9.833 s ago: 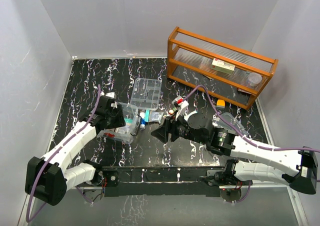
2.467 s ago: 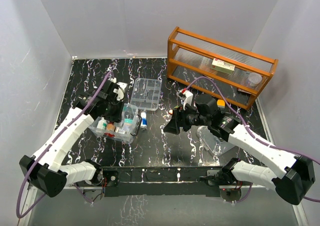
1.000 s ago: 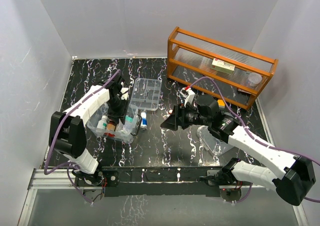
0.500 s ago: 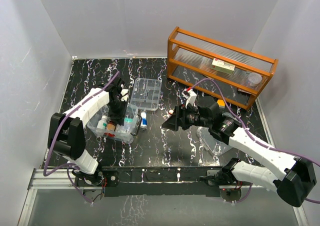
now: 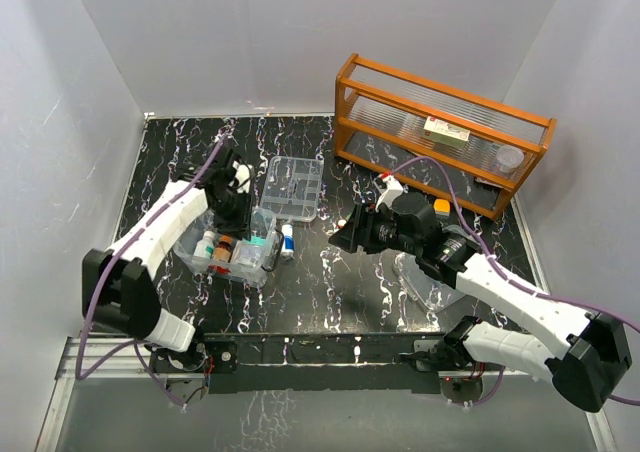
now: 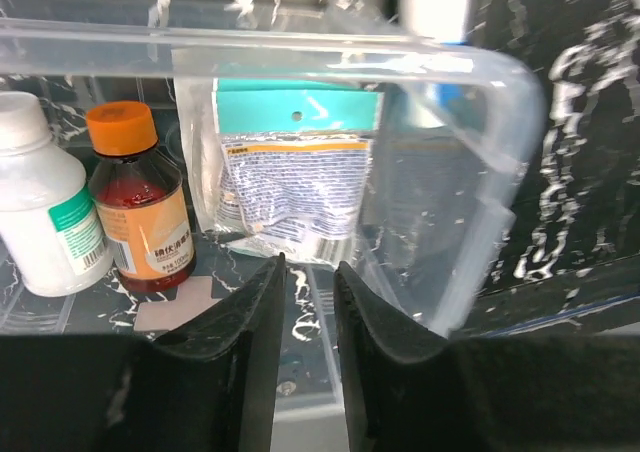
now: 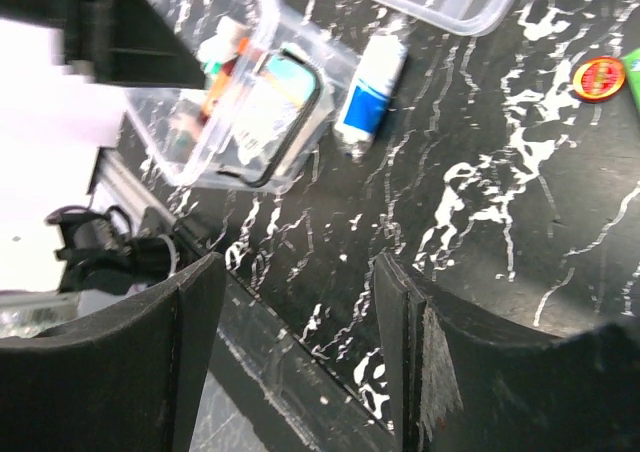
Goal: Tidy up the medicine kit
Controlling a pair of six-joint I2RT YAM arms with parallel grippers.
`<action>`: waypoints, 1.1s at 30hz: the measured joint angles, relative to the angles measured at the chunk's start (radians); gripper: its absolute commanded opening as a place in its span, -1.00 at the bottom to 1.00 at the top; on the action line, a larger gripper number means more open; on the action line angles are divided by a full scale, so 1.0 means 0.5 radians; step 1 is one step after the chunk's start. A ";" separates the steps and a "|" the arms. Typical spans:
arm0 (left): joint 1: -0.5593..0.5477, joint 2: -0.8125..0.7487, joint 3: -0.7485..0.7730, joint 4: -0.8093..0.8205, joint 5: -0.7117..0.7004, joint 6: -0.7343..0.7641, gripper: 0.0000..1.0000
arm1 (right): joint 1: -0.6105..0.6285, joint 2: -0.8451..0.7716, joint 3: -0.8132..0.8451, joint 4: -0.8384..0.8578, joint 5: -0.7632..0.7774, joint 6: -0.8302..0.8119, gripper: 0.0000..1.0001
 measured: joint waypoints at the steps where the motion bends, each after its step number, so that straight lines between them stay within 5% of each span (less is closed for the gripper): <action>1: 0.000 -0.057 0.024 0.001 0.014 -0.014 -0.44 | 0.000 0.014 0.000 0.000 0.041 0.006 0.17; 10: 0.000 -0.732 0.046 0.145 0.135 -0.190 -0.06 | 0.005 0.470 0.015 0.014 0.190 0.156 0.16; 21: 0.000 -1.843 -0.439 0.655 0.209 -0.465 0.20 | 0.072 0.832 0.056 0.139 0.250 0.344 0.14; 33: 0.000 -2.105 -0.638 0.771 0.204 -0.695 0.29 | 0.327 1.364 0.430 0.295 0.219 0.314 0.07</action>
